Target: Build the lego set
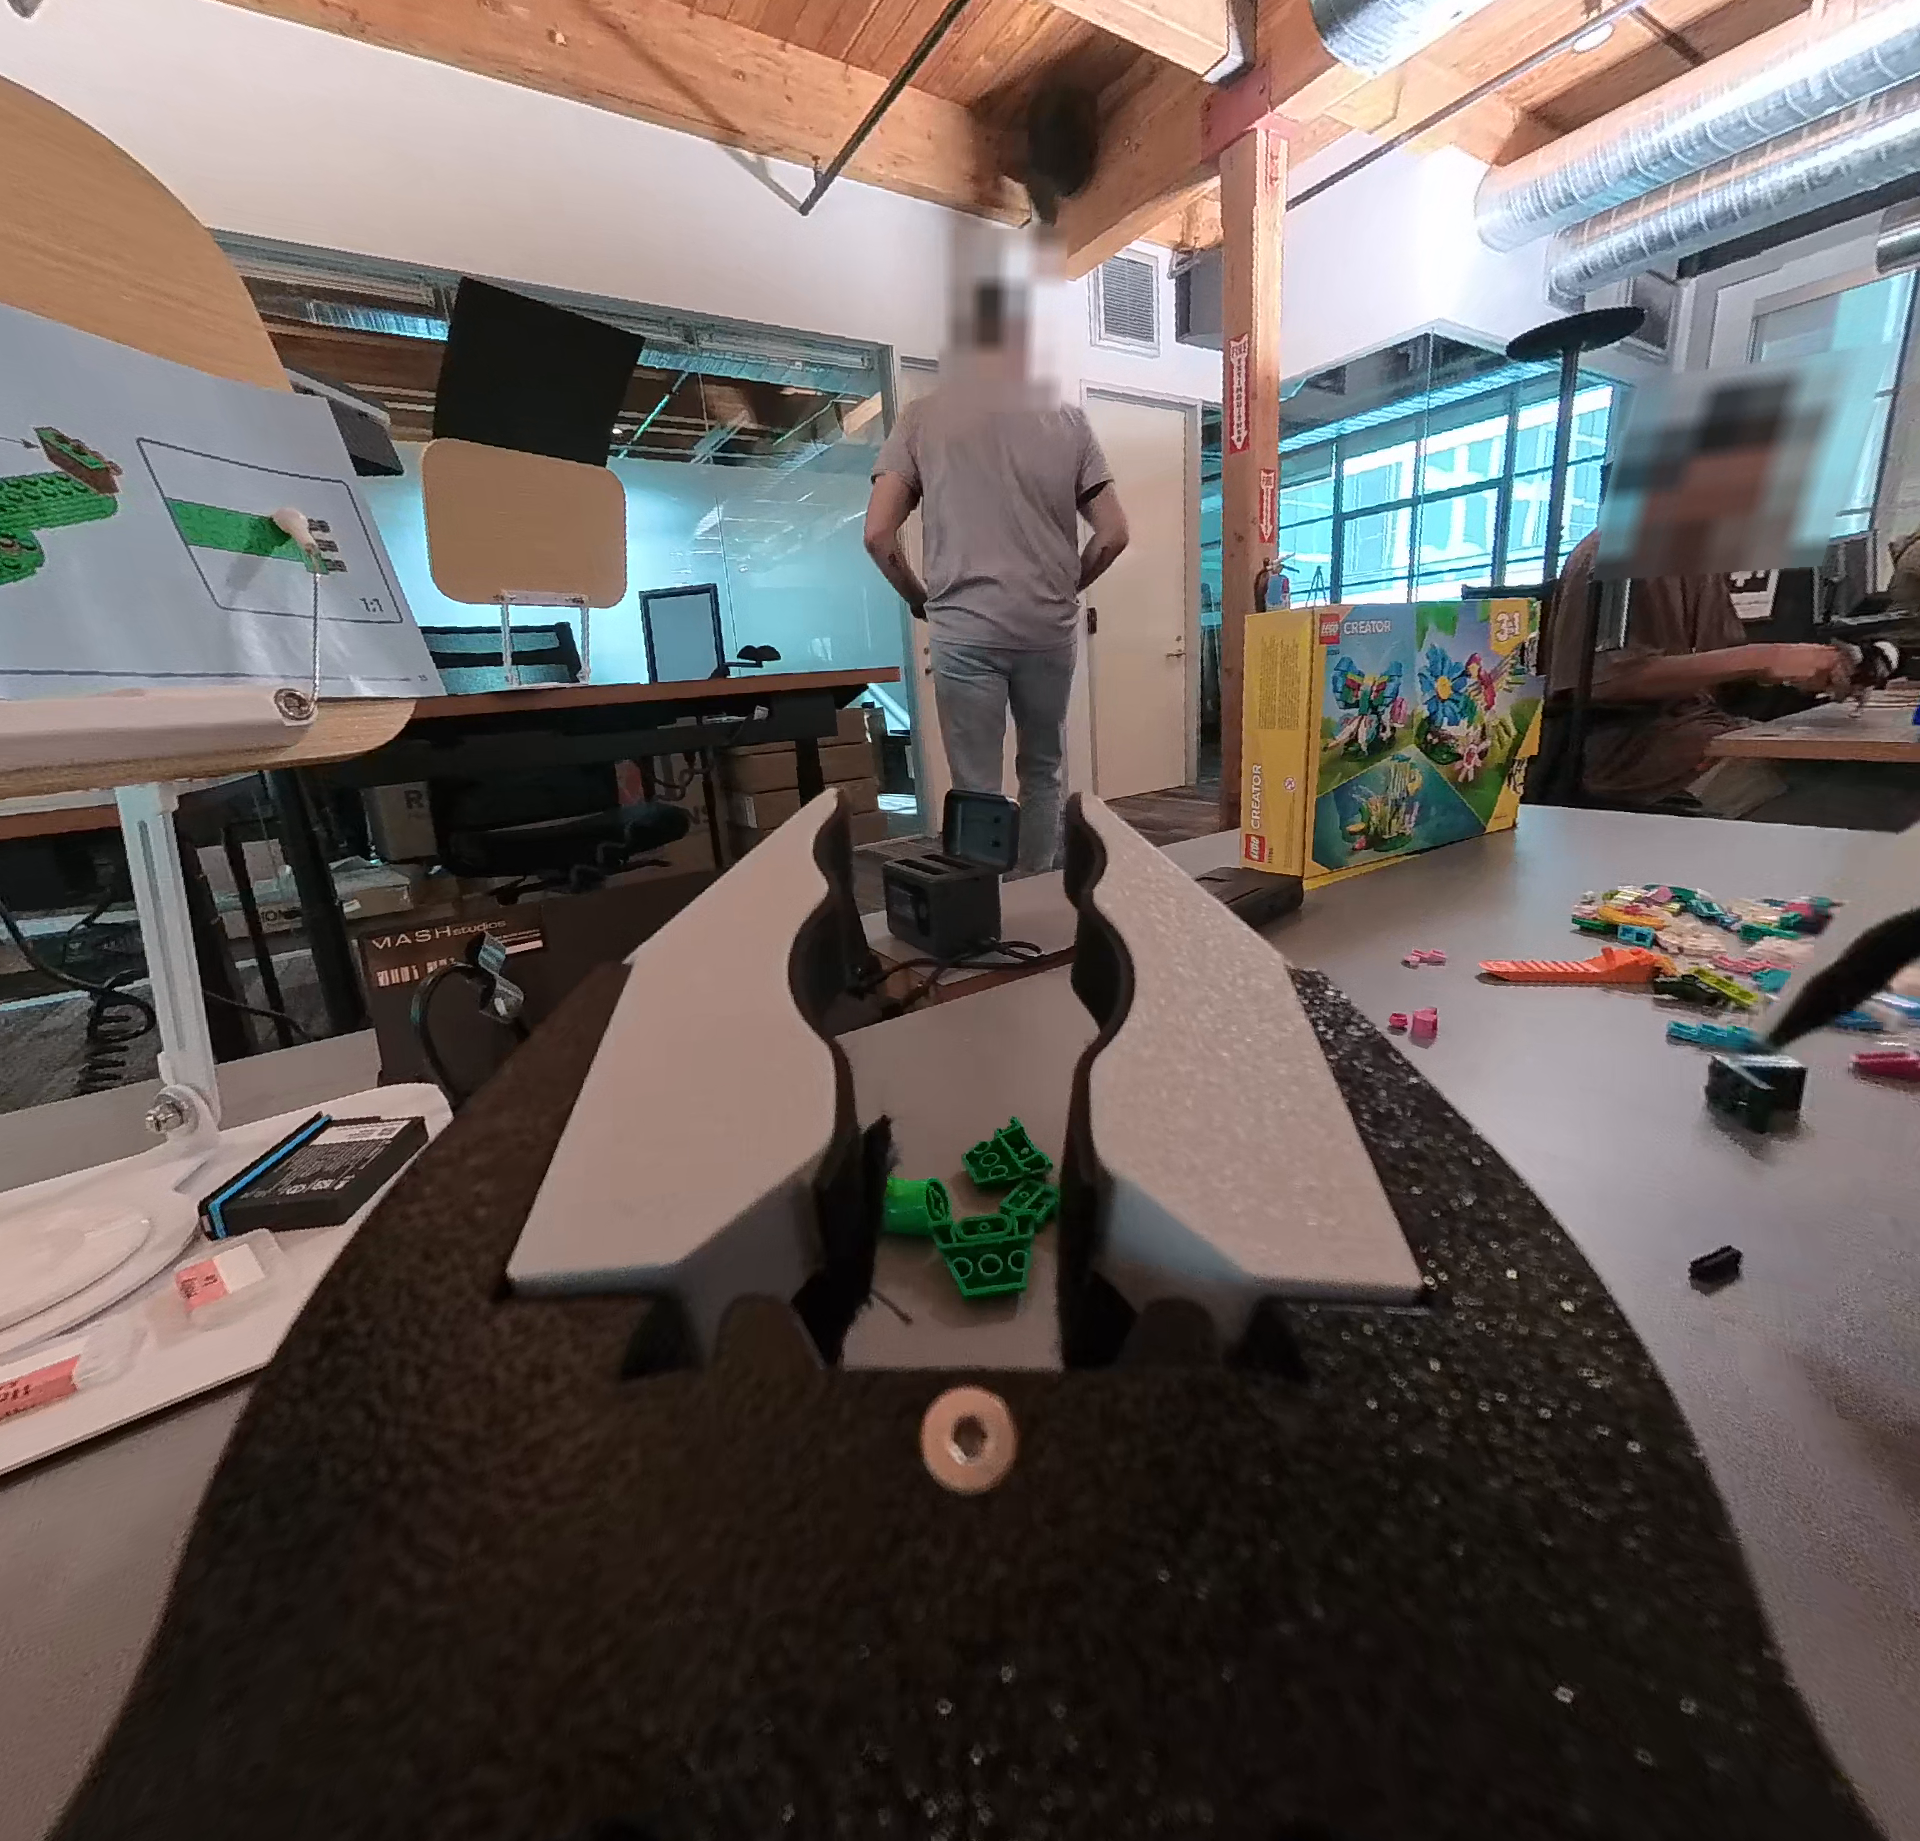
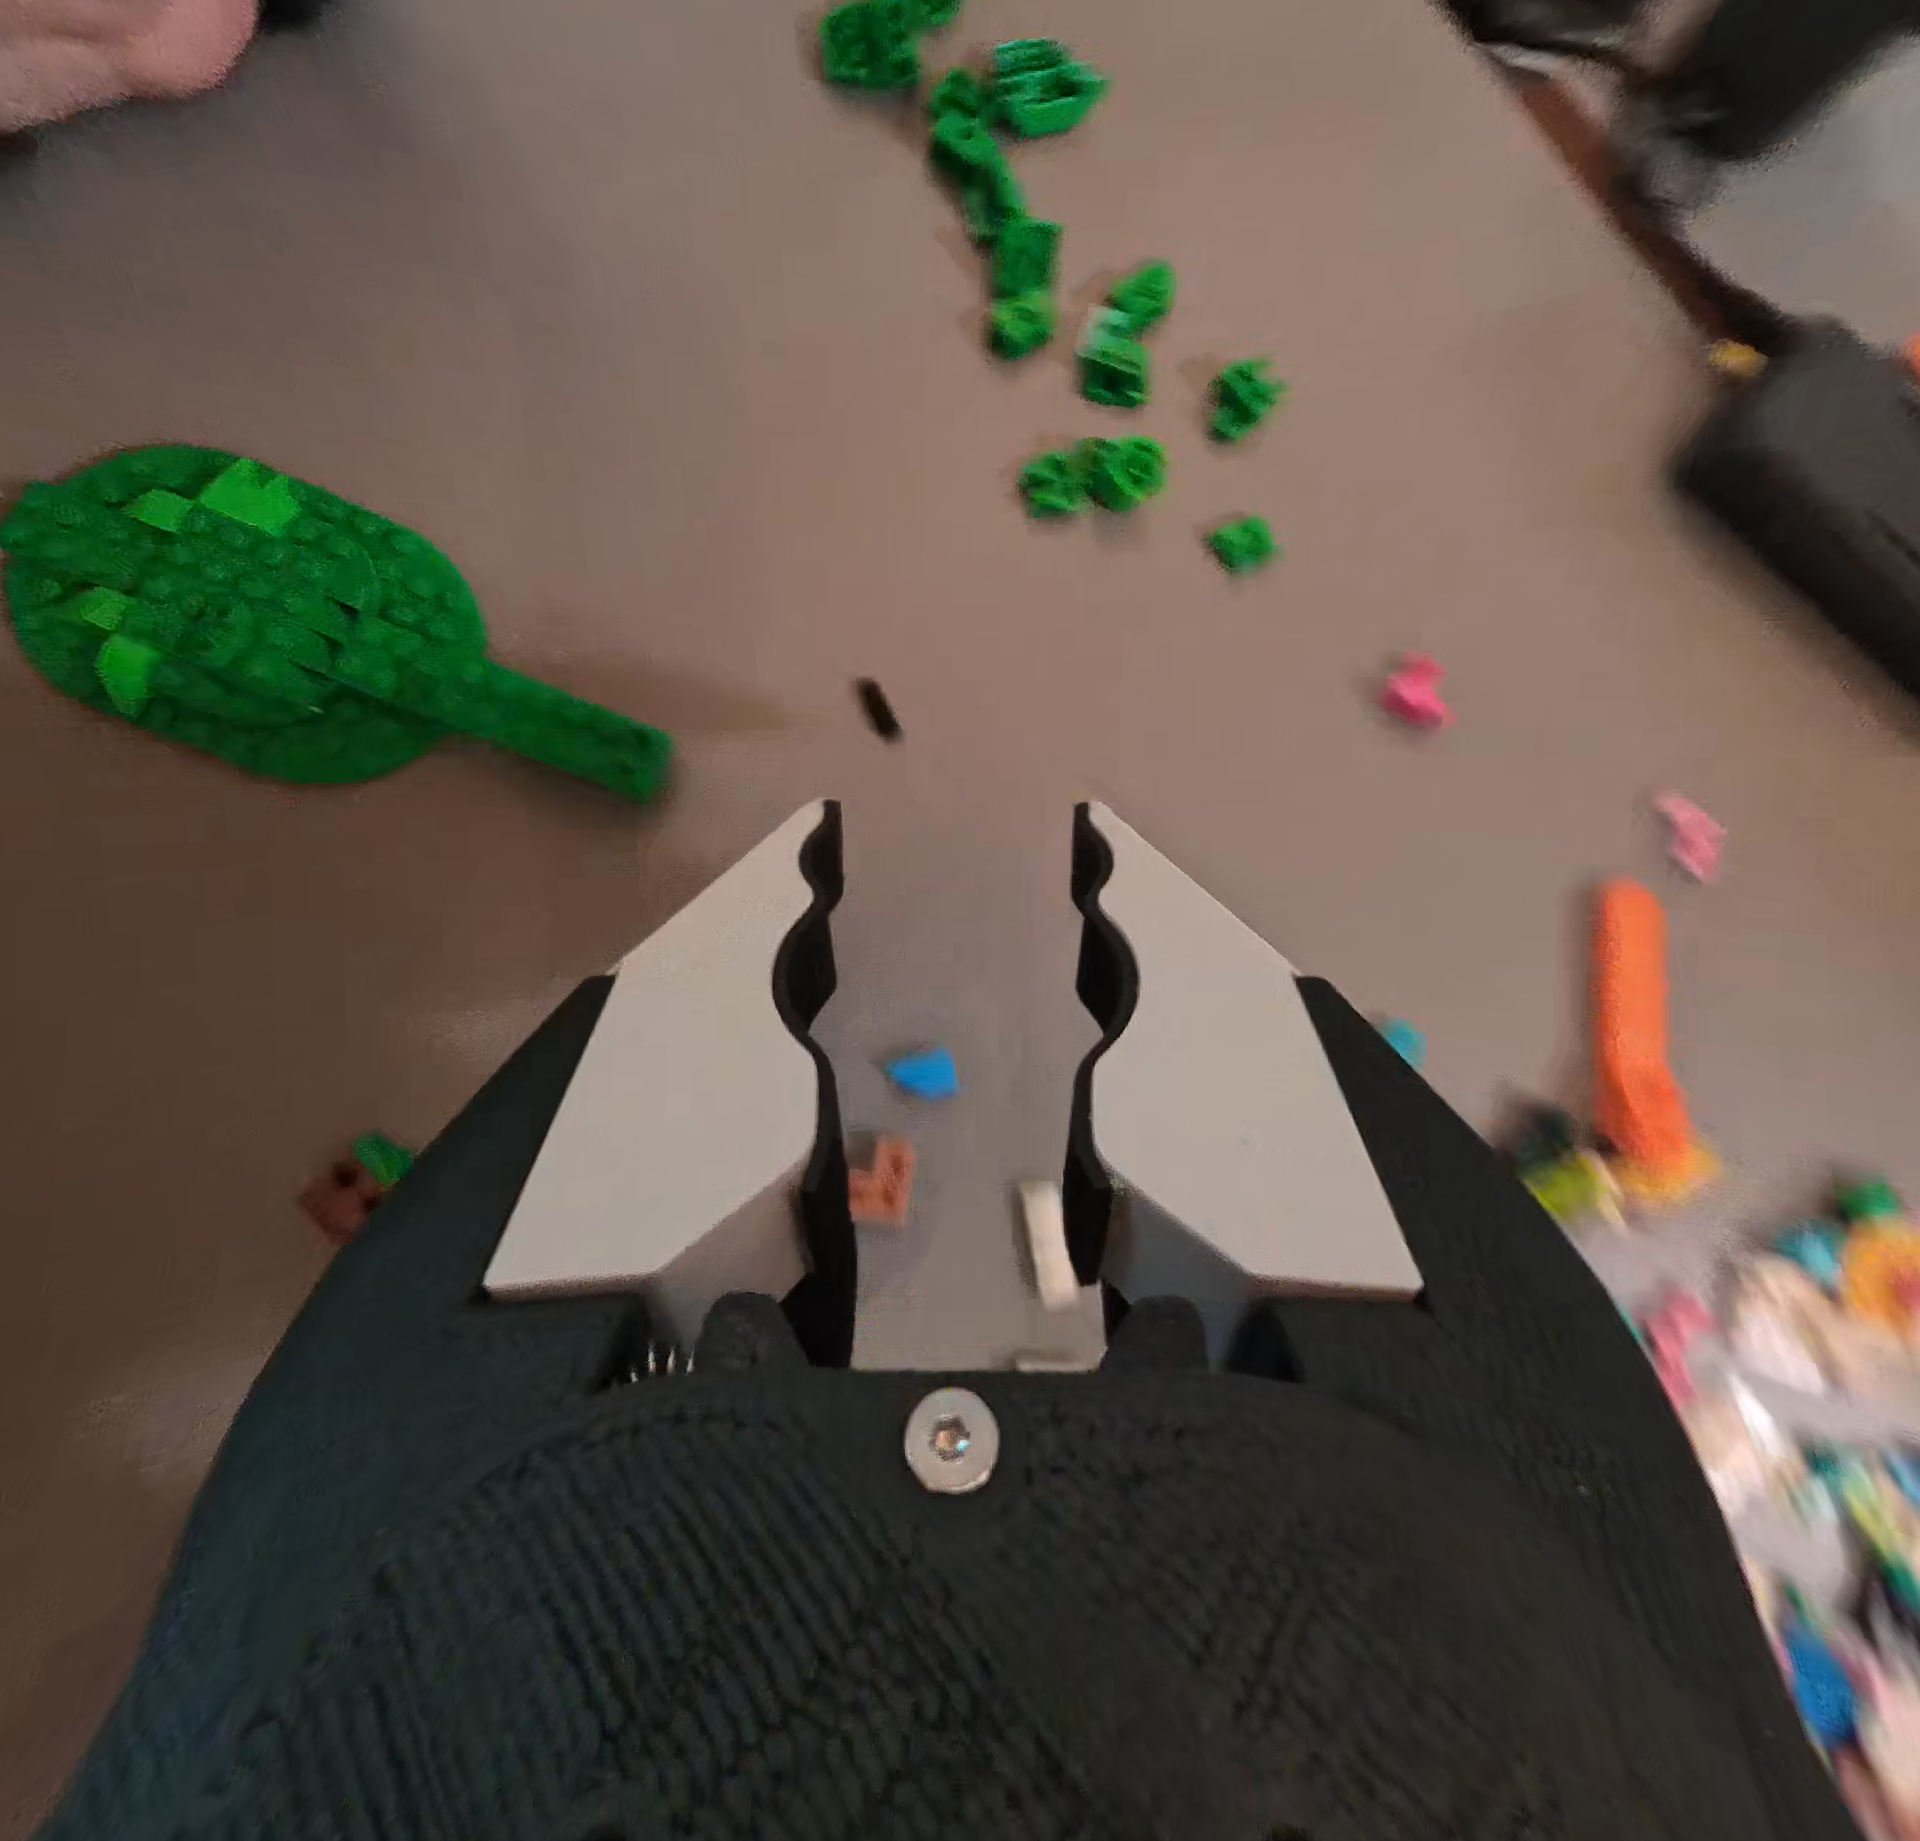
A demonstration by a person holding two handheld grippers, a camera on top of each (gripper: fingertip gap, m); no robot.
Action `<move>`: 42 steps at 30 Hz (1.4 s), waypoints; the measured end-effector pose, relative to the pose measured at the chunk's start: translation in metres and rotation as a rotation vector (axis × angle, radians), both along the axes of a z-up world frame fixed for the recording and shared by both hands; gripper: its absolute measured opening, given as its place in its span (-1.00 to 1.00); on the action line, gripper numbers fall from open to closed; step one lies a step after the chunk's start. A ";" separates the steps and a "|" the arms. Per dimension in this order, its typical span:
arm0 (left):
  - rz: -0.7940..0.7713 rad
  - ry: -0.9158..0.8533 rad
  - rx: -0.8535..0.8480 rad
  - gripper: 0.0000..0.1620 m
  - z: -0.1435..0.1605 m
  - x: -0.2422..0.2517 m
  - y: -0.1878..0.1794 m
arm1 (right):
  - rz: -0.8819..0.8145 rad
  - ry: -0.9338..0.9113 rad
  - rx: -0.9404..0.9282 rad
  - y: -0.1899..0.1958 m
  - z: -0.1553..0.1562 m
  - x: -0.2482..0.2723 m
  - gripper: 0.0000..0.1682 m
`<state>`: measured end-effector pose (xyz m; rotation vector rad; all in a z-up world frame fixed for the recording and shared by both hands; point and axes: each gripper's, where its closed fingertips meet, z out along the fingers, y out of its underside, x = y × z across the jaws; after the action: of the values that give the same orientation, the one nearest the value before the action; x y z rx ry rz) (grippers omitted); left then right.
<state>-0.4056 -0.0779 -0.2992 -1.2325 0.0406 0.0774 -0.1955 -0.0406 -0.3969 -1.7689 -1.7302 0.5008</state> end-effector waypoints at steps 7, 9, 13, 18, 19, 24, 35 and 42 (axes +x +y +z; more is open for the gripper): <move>0.034 0.005 0.000 -0.49 0.000 -0.004 0.001 | -0.745 -0.060 0.167 0.106 0.016 0.231 -0.58; 0.033 0.007 -0.002 -0.49 -0.001 -0.003 0.001 | -0.872 -0.051 0.110 0.104 0.008 0.280 -0.61; 0.029 -0.001 -0.003 -0.49 -0.001 -0.004 0.001 | -0.983 0.034 -0.050 0.089 -0.008 0.329 -0.75; 0.026 -0.007 -0.002 -0.50 -0.001 -0.004 0.001 | -0.919 0.105 -0.290 0.063 -0.024 0.329 -0.90; 0.026 -0.007 -0.002 -0.50 -0.001 -0.004 0.001 | -0.913 0.091 -0.319 0.058 -0.028 0.327 -0.91; 0.023 -0.012 -0.001 -0.50 -0.001 -0.005 0.001 | -0.925 0.067 -0.337 0.053 -0.036 0.323 -0.92; 0.018 -0.015 -0.006 -0.51 -0.002 -0.004 0.001 | -0.941 0.001 -0.260 0.061 -0.043 0.329 -0.95; 0.019 -0.001 -0.011 -0.53 -0.002 -0.003 0.002 | -0.750 0.057 -0.125 0.056 -0.010 0.266 -0.96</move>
<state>-0.4083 -0.0758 -0.3014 -1.2445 0.0281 0.0933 0.0709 0.0158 -0.4068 -2.2820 -0.8944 0.3214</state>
